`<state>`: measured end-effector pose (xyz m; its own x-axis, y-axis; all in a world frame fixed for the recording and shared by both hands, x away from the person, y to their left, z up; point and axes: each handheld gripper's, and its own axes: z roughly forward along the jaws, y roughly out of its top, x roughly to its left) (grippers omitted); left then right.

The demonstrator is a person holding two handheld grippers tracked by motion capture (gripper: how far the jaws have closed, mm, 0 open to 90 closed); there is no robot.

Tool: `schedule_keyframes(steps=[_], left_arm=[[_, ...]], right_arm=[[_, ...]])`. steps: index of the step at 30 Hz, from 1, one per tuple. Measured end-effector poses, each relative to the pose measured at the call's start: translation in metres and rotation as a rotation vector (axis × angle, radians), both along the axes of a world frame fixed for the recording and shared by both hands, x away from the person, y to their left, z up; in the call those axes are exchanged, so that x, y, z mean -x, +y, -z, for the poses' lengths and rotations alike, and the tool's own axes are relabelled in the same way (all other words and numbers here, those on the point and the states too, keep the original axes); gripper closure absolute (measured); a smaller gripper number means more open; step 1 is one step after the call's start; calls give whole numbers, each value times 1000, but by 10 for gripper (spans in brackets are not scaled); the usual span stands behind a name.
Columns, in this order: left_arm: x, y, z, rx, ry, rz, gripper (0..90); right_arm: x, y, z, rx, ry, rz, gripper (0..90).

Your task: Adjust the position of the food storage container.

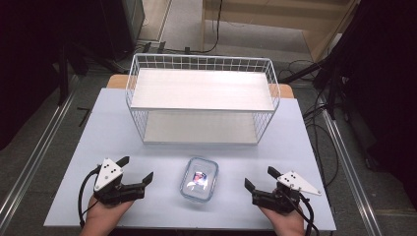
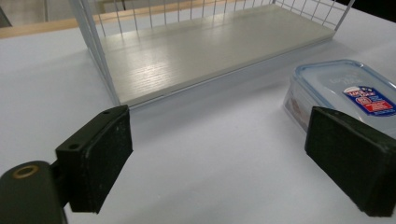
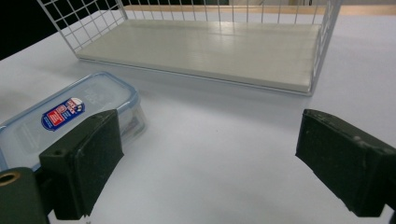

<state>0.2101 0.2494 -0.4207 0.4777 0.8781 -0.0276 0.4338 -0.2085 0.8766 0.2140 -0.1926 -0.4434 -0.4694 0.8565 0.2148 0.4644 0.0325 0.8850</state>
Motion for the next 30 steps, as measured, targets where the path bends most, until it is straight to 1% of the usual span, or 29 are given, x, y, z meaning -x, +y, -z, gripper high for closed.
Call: schedule_keyframes(steps=[1,3,5,10,12,17,18,19,20,21,22,25,27,28,29,30], left_arm=[[0,0,0,0,0,0,71],[-1,0,2,15,10,5,72],[-1,-1,3,18,13,9,72],[-1,-1,4,32,18,6,74],[-1,-1,4,29,23,7,76],[-1,-7,9,37,42,28,103],[-1,-8,11,55,55,47,224],[-1,-8,11,55,55,47,312],[-1,-11,14,78,67,80,423],[-2,-12,15,75,78,95,451],[-2,-12,15,75,78,95,518],[-4,-23,20,57,99,101,723],[-4,-32,24,44,123,103,853],[-5,-35,25,45,131,104,896],[-4,-40,28,39,149,117,900],[-4,-43,29,37,157,122,900]], right_arm=[[0,0,0,0,0,0,74],[2,3,-2,3,-8,-7,76],[2,2,-3,-1,-12,-7,76],[2,3,-2,-2,-10,-11,76],[2,4,-1,0,-7,-19,76],[2,5,-1,3,-7,-27,78],[2,6,-1,2,-6,-30,80],[2,6,-1,2,-6,-30,80],[2,7,-1,0,-3,-31,81],[2,7,-1,-1,-1,-32,81],[2,8,-1,-2,1,-33,82],[1,8,0,-2,-2,-37,86],[1,9,0,-3,1,-39,89],[1,9,0,-3,0,-40,90],[1,9,0,-2,0,-40,92],[1,9,0,-2,1,-40,93]])
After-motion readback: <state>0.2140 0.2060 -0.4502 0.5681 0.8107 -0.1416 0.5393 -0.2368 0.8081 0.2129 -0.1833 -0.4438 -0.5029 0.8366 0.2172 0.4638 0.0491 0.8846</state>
